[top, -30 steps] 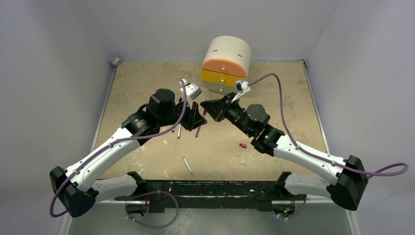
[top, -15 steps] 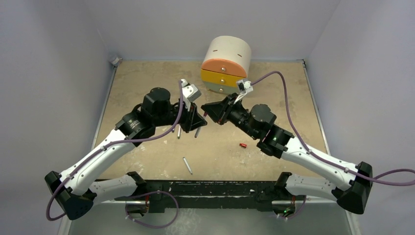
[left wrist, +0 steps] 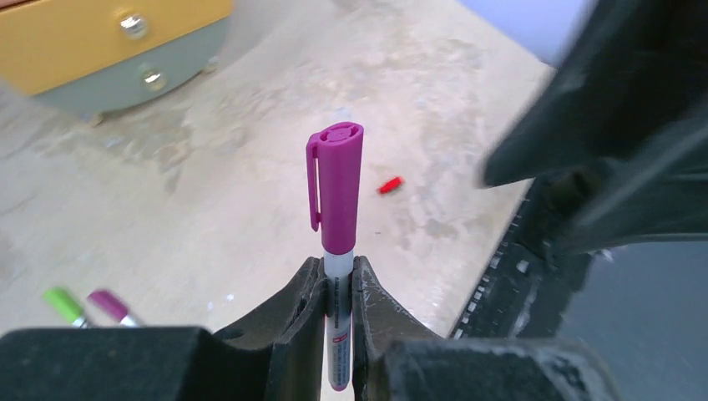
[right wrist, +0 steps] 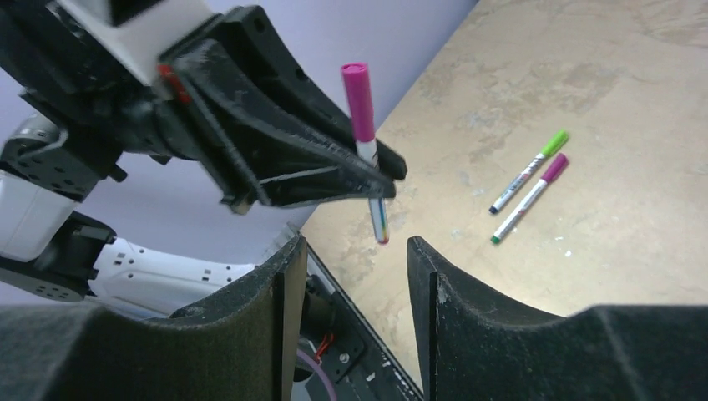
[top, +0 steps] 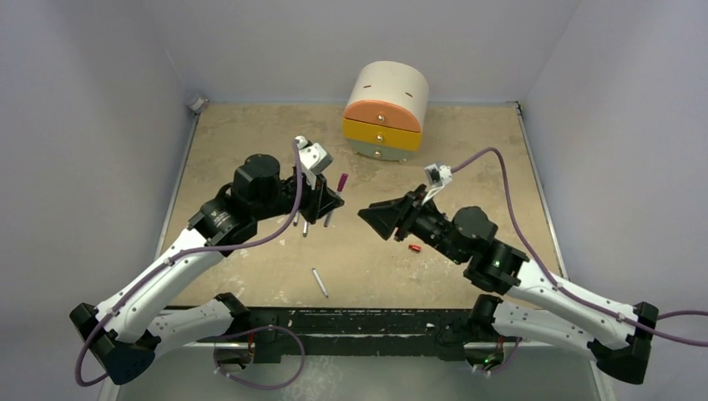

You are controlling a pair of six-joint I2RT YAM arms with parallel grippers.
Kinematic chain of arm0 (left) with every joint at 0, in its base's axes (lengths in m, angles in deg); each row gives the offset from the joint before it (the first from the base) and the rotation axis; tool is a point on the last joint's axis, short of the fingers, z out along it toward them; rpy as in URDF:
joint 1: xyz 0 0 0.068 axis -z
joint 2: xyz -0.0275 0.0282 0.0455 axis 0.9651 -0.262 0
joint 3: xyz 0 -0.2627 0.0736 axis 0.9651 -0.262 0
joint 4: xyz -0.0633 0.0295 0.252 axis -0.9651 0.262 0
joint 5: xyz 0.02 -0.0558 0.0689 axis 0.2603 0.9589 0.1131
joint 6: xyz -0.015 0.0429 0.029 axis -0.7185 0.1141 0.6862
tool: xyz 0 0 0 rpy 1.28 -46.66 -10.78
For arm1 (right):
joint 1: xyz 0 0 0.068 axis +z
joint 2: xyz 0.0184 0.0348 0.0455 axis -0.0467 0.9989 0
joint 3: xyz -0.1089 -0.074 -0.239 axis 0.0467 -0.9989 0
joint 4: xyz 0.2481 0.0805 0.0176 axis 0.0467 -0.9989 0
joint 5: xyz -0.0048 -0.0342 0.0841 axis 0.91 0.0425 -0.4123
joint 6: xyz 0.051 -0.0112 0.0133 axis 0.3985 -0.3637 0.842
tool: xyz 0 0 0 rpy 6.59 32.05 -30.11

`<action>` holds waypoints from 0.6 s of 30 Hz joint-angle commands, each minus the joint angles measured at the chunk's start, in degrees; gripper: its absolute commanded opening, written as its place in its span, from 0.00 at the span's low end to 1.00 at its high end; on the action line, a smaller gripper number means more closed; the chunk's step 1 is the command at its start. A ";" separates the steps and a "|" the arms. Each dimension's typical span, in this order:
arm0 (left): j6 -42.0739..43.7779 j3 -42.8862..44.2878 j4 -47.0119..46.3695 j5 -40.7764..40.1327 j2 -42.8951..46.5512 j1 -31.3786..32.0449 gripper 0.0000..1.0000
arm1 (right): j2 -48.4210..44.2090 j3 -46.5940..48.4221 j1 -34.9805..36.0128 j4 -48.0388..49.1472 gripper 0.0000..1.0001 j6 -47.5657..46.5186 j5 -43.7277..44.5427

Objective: Insert the pens into the pen caps

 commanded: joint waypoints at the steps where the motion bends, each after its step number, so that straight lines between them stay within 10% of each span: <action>1: -3.54 -2.89 -3.83 -16.83 -0.71 -0.49 0.00 | -6.93 -1.33 0.23 -2.98 0.50 1.66 8.20; 18: -12.95 -2.55 -6.21 -44.73 -28.77 -0.52 0.00 | -5.81 1.43 0.22 -16.66 0.48 0.71 15.13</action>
